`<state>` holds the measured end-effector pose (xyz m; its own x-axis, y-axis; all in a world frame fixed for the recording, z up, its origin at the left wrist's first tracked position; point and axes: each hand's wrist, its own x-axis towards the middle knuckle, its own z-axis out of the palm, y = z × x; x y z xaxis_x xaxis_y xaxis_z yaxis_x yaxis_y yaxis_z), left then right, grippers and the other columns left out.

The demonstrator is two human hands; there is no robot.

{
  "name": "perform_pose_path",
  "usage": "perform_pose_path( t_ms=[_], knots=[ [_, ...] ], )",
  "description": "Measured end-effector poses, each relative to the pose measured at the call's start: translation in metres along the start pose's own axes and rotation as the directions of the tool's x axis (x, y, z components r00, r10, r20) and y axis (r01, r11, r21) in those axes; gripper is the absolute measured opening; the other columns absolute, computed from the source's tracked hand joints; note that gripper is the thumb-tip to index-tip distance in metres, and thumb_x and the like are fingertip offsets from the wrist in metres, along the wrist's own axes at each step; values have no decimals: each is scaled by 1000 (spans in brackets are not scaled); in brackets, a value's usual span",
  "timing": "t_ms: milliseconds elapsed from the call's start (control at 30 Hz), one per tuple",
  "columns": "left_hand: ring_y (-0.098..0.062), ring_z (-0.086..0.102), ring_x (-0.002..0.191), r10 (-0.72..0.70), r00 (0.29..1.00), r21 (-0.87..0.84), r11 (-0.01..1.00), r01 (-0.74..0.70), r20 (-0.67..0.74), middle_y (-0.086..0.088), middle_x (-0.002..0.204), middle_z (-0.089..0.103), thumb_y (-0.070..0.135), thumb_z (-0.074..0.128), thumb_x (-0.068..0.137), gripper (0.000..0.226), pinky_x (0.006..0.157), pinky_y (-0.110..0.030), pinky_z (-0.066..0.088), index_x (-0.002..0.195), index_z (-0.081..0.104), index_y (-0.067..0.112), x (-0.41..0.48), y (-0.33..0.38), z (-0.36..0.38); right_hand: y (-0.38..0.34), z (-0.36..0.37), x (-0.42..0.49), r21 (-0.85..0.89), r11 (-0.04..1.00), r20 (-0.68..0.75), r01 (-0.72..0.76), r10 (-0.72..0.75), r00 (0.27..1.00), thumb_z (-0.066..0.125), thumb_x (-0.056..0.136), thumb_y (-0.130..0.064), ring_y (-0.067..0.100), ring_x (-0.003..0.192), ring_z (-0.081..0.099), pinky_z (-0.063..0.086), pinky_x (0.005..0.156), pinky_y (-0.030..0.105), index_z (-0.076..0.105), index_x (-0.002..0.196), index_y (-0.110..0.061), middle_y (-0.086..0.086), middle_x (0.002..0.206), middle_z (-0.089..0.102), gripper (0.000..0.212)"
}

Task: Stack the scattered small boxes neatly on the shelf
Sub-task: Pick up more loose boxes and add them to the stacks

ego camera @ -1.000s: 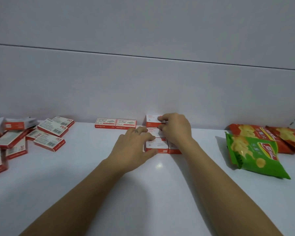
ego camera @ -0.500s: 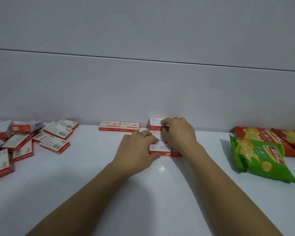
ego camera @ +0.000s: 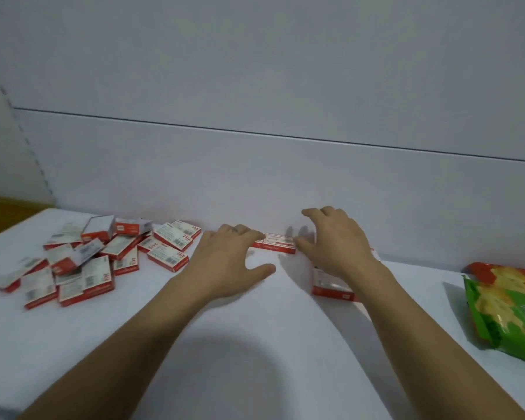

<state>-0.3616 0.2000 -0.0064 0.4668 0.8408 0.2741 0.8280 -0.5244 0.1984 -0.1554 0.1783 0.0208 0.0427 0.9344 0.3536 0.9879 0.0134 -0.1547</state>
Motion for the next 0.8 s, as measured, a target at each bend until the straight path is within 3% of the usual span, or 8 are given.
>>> perform_pose_path(
  t_ms=[133,267,400,533,600,667,800],
  knots=[
    [-16,43,127,-188,982,-4,982,187,-32,10,141,48,76,46,75,68,103,-41,35,133,46,40,-36,-50,-16,-48,7,14,50,985,121,162,-167,978,54,88,-53,22,125,42,37,97,34,39,141,-27,1,137,47,60],
    [-15,40,131,-389,918,-17,921,389,-69,13,144,45,79,45,74,69,105,-43,35,133,45,43,-77,-85,-24,-101,27,24,152,953,202,261,-288,936,55,88,-51,23,124,44,37,95,35,35,143,-26,1,138,47,64],
    [-15,39,131,-477,875,5,878,479,-86,13,143,45,75,48,77,66,107,-44,33,134,45,41,-105,-106,-33,-151,53,24,192,923,247,334,-375,893,57,86,-54,25,119,50,42,90,37,36,142,-23,4,135,51,68],
    [-15,35,134,-532,841,8,845,535,-103,13,144,43,72,48,79,63,109,-45,30,134,44,42,-123,-115,-39,-179,78,22,149,928,308,341,-371,876,55,85,-54,25,115,52,43,83,36,44,132,-22,4,131,54,58],
    [-15,34,135,-542,833,14,837,547,-107,13,145,42,71,47,80,62,110,-46,28,134,44,42,-129,-118,-41,-186,85,22,131,934,321,332,-357,877,53,84,-54,23,102,55,42,73,34,48,119,-22,3,119,59,48],
    [-15,34,135,-555,825,21,828,560,-110,14,146,42,72,46,81,61,111,-46,27,134,44,42,-133,-119,-41,-190,90,22,129,941,307,312,-337,890,52,83,-51,21,90,53,38,66,32,51,109,-23,2,108,62,39],
    [-12,36,132,-542,833,0,838,545,-115,14,141,46,68,46,83,56,111,-44,29,131,48,39,-138,-118,-36,-194,97,20,144,954,217,264,-291,932,51,88,-33,23,92,52,37,65,31,52,105,-18,4,105,62,22]
  ],
)
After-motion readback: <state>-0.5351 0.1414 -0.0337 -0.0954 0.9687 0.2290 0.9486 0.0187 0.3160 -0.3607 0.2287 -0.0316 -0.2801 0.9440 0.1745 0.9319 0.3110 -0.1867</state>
